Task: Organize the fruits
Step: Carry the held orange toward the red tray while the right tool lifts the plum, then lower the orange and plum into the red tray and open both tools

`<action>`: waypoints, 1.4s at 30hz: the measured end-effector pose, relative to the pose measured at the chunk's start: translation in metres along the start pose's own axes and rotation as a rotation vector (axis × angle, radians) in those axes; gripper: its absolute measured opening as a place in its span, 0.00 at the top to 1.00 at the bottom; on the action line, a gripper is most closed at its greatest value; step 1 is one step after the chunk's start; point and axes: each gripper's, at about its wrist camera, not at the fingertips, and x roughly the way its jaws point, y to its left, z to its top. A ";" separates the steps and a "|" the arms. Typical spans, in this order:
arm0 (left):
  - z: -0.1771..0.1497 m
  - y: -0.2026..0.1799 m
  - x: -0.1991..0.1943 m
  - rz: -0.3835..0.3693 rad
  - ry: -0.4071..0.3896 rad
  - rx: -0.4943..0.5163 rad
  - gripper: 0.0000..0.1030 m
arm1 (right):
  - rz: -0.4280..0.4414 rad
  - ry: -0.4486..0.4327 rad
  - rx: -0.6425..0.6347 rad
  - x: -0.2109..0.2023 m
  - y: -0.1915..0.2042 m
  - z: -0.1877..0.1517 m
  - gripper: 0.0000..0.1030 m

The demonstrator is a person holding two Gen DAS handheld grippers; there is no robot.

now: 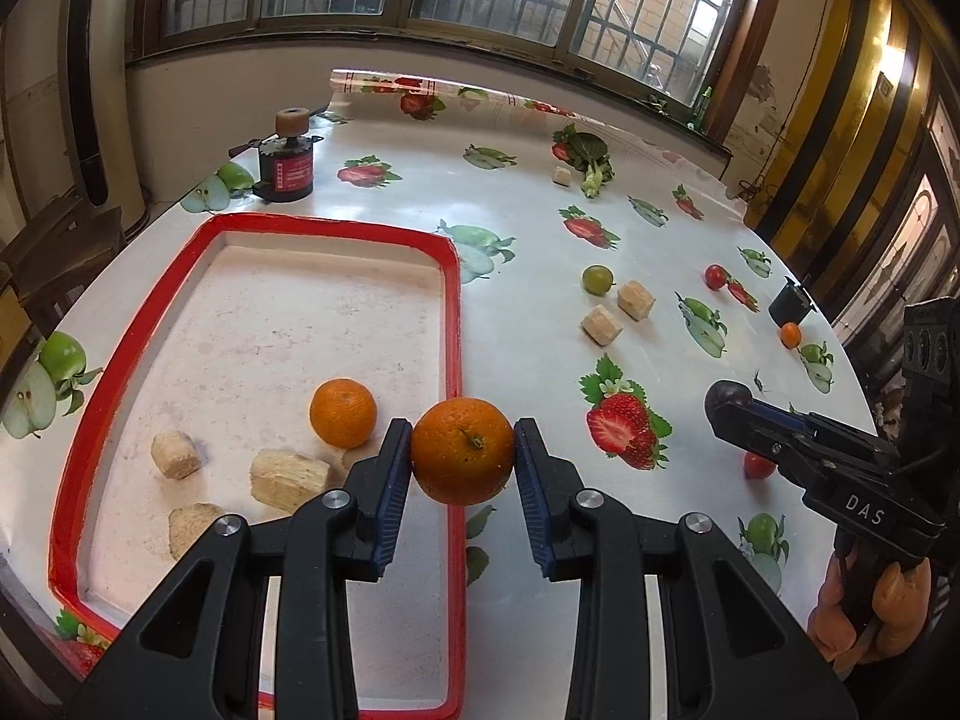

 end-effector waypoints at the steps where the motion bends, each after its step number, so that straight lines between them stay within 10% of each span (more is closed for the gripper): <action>1: 0.000 0.002 -0.001 0.002 -0.002 -0.004 0.69 | 0.003 0.001 -0.003 0.000 0.002 0.000 0.76; 42: 0.011 0.087 -0.018 0.112 -0.032 -0.115 0.69 | 0.123 0.032 -0.108 0.054 0.086 0.034 0.76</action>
